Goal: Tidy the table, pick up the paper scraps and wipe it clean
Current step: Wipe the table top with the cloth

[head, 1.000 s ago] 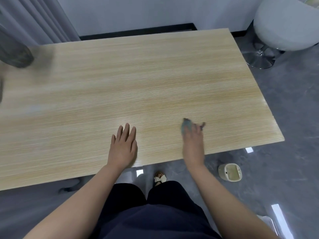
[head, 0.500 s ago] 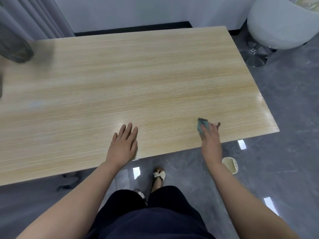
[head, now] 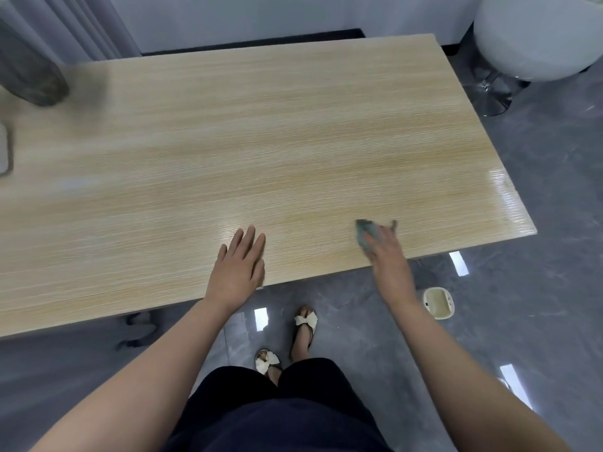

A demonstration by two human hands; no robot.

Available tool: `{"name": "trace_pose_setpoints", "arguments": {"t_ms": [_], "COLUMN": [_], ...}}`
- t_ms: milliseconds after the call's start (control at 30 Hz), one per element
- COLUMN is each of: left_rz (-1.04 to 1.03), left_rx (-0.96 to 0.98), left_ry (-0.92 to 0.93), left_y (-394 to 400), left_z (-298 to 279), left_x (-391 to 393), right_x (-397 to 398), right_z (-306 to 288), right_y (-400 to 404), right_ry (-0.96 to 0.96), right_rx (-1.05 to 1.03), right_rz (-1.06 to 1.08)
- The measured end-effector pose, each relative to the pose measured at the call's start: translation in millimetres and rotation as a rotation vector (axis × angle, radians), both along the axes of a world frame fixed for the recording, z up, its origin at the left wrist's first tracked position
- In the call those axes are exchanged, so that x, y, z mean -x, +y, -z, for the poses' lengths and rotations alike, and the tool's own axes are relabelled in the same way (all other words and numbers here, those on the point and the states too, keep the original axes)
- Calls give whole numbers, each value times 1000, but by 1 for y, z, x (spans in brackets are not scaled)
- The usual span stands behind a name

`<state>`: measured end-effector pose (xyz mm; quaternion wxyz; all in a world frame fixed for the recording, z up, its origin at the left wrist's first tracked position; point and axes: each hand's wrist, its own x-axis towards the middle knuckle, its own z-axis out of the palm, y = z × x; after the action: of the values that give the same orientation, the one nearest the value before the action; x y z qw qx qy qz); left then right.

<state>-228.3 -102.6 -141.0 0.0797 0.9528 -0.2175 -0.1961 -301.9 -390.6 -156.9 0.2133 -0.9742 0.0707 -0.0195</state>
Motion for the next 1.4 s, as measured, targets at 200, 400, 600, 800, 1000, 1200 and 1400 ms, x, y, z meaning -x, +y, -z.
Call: {"name": "trace_pose_setpoints", "arguments": {"t_ms": [200,400,600,800,1000,1200,1400], "left_rz": [-38,-104,-153,-307,-350,-353,-356], "left_rx": [2,63,48,45,75,146,153], "left_ry": [-4,-21,-7,10,-8,-74,-110], "left_y": [8,34,59,85,101,103,102], "left_z": [-1,-3,-5,-8,-9,-11,-10], "left_x": [7,9,13,11,9,3,-15], "right_x": [-7,-10,-23,-23,-35,-60,-54], "right_z": [0,7,5,17,11,10,6], "right_y": [69,168,70,108,231,141,143], "right_ry": [-80,2,-26,-39,-3,-89,-114], "right_rx": [98,-13,19,16,-31,11,50], "right_rz": [195,-433,-169,235,-454,-352,183]}}
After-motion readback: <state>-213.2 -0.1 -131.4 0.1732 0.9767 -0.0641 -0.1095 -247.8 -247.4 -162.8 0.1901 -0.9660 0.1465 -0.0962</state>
